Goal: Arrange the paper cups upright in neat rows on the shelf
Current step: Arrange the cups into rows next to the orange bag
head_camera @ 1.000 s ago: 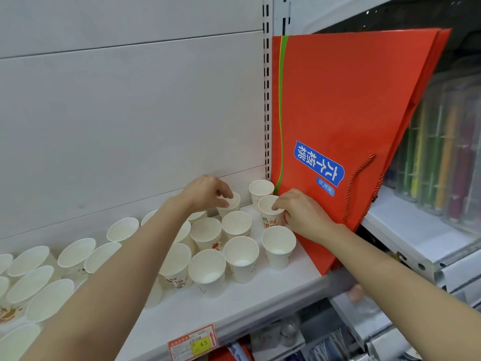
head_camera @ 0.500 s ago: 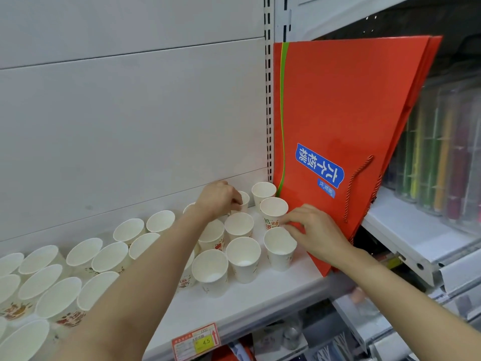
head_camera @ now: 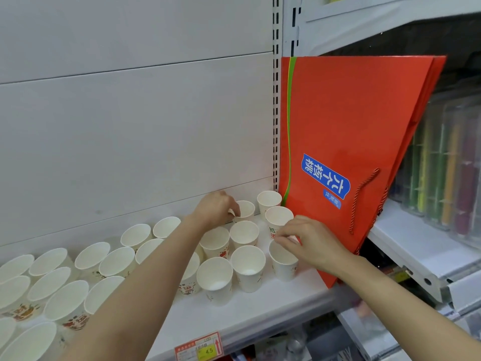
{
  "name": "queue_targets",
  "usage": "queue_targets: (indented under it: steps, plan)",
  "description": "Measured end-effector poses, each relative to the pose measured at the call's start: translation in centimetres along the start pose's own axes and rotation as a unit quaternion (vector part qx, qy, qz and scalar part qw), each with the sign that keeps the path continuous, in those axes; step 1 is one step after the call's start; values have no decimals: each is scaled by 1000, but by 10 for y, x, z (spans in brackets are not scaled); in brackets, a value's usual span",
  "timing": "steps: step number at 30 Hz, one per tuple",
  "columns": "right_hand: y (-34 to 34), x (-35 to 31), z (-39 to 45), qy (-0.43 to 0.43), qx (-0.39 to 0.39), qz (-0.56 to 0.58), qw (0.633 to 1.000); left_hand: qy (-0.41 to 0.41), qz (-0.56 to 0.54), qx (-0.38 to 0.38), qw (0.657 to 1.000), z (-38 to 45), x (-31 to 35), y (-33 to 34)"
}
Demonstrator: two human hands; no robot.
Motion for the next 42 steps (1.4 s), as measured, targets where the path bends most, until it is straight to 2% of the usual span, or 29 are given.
queue_targets:
  steps: [3, 11, 17, 20, 23, 25, 27, 32, 36, 42]
  plan:
    - [3, -2, -10, -3, -14, -1, 1000, 8, 20, 28, 999, 5, 11, -2]
    - [8, -1, -30, -16, 5, -10, 1000, 14, 6, 22, 1000, 16, 28, 4]
    - [8, -3, -22, -43, 4, -22, 999, -18, -110, 32, 993, -7, 16, -12]
    - [-2, 6, 1, -43, 41, -92, 994, -2, -114, -23, 993, -31, 13, -15]
    - [2, 31, 32, 48, -41, -140, 988, 8, -71, -79, 994, -48, 14, -14]
    - [11, 42, 44, 80, -89, -146, 982, 13, -36, -82, 996, -53, 16, -12]
    - [19, 47, 48, 91, -103, -146, 980, 17, -26, -83, 996, -56, 19, -7]
    - [16, 52, 50, 93, -90, -138, 982, 15, -35, -34, 999, -51, 29, 0]
    - [15, 55, 45, 91, -118, -153, 977, 22, -24, 12, 999, -43, 44, -1]
    - [16, 52, 41, 90, -104, -161, 977, 27, -13, 41, 999, -43, 44, 4]
Point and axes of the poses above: each hand's wrist, its own z-axis towards the middle knuckle, its own y-axis out of the palm, x = y × z, the point moved 6 cm from there along z, towards the middle knuckle, and after that the axes turned 14 degrees about -y, right-handed, at the moved point
